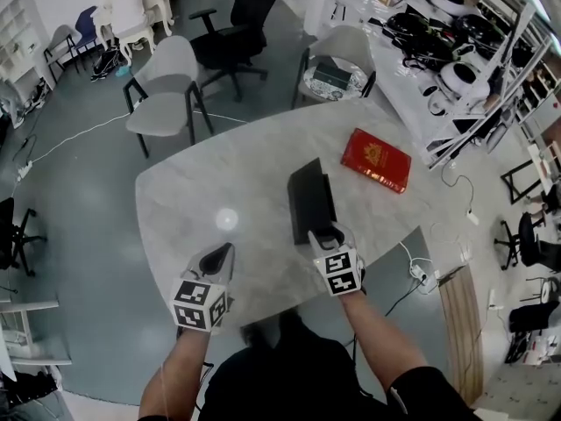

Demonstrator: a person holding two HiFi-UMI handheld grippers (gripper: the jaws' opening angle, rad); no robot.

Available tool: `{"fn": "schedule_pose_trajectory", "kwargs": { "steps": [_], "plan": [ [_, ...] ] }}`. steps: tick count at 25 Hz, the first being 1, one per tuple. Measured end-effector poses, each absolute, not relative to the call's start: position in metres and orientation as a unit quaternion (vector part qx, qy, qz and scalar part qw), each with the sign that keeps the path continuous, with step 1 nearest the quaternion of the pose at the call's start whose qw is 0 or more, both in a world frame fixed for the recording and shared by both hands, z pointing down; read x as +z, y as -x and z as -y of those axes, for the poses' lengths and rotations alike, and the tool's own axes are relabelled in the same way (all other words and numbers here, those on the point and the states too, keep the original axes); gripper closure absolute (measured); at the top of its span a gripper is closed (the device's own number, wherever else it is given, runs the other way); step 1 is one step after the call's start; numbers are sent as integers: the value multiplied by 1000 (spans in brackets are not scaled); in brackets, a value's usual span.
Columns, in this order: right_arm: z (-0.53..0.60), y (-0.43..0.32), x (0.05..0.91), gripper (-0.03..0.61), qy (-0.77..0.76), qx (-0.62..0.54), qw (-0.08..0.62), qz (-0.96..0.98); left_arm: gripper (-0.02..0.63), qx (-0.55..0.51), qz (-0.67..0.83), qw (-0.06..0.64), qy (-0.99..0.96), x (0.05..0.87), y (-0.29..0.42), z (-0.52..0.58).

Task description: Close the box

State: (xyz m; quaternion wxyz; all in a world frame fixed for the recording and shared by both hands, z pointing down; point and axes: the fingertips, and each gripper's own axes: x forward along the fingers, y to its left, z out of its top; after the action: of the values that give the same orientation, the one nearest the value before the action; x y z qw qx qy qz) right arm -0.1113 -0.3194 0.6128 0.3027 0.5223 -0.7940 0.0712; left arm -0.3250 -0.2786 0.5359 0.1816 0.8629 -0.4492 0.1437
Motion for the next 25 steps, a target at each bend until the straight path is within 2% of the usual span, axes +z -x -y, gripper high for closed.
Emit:
{"fn": "schedule_pose_trajectory", "kwargs": {
  "steps": [9, 18, 25],
  "plan": [
    [313, 87, 608, 419, -551, 95, 272, 783, 604, 147, 448, 183, -863, 539, 319, 272],
    [311, 62, 634, 394, -575, 197, 213, 765, 604, 152, 441, 184, -865, 543, 308, 263],
    [306, 46, 652, 396, -570, 203, 247, 757, 604, 160, 435, 185, -866, 545, 302, 261]
  ]
}}
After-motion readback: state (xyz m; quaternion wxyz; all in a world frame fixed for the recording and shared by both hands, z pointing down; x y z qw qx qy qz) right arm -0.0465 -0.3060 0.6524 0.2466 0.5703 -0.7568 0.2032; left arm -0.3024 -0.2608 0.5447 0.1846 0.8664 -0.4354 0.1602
